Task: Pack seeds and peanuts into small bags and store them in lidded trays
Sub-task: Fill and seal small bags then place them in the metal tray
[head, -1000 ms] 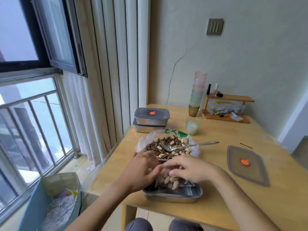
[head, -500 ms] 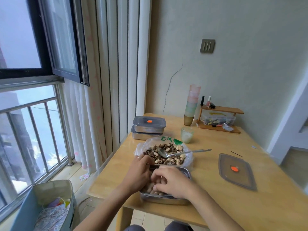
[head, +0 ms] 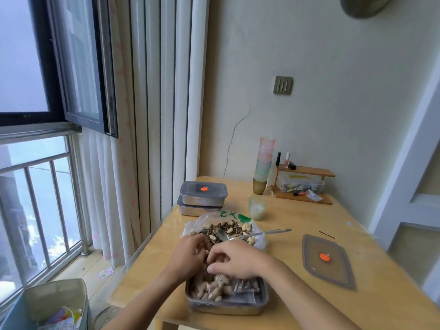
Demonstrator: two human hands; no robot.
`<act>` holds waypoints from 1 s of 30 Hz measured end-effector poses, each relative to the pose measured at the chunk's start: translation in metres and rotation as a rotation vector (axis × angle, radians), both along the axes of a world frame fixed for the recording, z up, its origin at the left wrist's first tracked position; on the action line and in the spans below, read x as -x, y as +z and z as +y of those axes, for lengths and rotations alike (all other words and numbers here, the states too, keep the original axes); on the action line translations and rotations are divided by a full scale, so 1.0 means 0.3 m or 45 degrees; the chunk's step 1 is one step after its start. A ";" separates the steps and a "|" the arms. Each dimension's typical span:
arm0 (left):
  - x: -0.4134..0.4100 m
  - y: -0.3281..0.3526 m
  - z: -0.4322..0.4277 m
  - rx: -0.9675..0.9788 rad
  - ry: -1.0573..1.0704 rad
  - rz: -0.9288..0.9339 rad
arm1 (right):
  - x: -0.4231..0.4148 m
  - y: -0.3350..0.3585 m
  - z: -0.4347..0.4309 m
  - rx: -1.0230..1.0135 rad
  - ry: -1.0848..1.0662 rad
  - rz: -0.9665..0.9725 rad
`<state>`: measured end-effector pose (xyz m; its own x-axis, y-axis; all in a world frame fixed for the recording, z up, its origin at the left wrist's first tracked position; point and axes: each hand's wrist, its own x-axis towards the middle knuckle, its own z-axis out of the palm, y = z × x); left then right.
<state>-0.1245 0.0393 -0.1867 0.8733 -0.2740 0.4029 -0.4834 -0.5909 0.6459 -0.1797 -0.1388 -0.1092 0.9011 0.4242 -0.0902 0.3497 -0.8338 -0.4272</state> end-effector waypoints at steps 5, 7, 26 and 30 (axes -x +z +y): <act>-0.127 -0.047 0.021 -0.099 0.148 -0.159 | -0.134 0.079 -0.141 -0.096 -0.233 -0.102; -0.187 -0.075 0.042 -0.110 0.212 -0.144 | -0.203 0.088 -0.211 -0.137 -0.368 -0.157; -0.398 -0.207 0.095 -0.046 0.005 -0.017 | -0.919 -0.088 -0.516 0.153 -1.026 -0.071; -0.402 -0.219 0.093 -0.039 0.015 -0.038 | -0.942 -0.093 -0.518 0.180 -1.068 0.092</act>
<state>-0.0039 0.0672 -0.2523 0.8642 -0.2767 0.4202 -0.4951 -0.6160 0.6127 0.1029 -0.2942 -0.1372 0.9019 -0.4007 -0.1613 -0.4315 -0.8519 -0.2968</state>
